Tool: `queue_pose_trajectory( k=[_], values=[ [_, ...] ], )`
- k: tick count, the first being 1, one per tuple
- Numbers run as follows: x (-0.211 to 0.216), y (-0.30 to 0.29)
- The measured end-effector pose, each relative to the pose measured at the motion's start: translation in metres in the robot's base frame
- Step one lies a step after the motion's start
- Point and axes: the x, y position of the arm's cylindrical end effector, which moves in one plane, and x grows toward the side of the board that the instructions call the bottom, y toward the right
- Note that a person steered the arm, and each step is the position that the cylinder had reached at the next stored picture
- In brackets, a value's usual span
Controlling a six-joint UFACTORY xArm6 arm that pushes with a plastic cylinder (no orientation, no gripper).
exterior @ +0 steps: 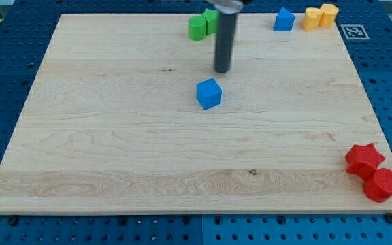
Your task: Push the blue cube towards the yellow heart
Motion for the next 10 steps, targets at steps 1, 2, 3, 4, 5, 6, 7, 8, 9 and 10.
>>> queue_pose_trajectory(
  k=[1,2,3,4,5,6,7,8,9,10],
  values=[
    [0.016,-0.042],
    [0.052,-0.05],
    [0.086,-0.041],
    [0.087,-0.013],
    [0.051,0.022],
    [0.005,0.057],
    [-0.01,0.076],
    [0.018,0.063],
    [0.018,0.039],
    [-0.006,0.038]
  ],
)
